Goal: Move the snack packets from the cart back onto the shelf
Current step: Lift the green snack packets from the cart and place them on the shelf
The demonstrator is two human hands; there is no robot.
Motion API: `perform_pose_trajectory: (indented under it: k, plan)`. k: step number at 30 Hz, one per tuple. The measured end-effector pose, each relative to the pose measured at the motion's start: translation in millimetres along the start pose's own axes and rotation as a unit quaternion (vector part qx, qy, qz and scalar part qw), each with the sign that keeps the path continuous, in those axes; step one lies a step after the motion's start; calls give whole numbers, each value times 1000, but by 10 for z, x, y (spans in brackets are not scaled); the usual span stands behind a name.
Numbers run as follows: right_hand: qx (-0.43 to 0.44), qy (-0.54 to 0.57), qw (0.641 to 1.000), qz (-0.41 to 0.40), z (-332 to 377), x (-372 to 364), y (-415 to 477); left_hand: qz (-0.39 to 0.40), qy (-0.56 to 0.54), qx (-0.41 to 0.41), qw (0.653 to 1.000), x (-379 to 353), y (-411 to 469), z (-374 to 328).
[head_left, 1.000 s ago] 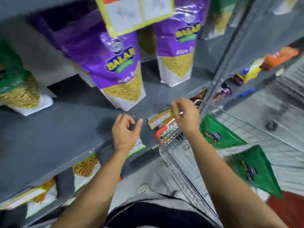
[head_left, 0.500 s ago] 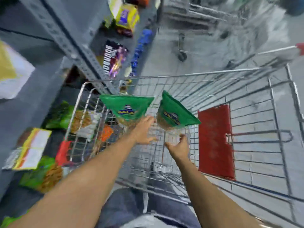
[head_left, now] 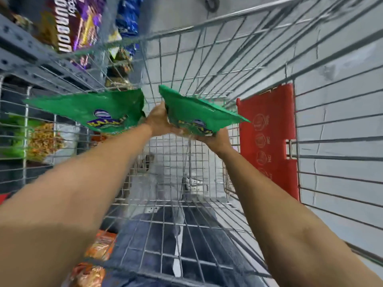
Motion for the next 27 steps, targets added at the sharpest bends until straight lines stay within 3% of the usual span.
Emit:
perform_pose_trajectory:
  k: [4,7,11,17,21,27]
  plan:
    - [-111,100,987,62,152,163,-318,19,-57,3,998,9,-382,-122]
    - [-135,113,976,131,546,314,-737,32,-108,-2,994,201,-852,-291]
    - [-111,79,976,171,1177,473,-1189,58,-156,25,986,572,-1509,-445]
    - [-41,40,974,217,2318,540,-1474,19,-274,6,962,1114,-2304,-687]
    - [48,32,966,251,2849,444,-1576,-53,-298,-13,953,1406,-2644,-677]
    - [148,-52,932,328,2990,-267,-1855,-237,-258,-38,936,1406,-3450,-110]
Point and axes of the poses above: each hand's wrist, its own y-axis towards the middle knuckle, its own x-axis out of the back of the hand, z = x × y, the point moved 7 cm from there along y, towards the middle knuckle, and after that the axes turned 4 degrees about y, right-handed, at the moved point
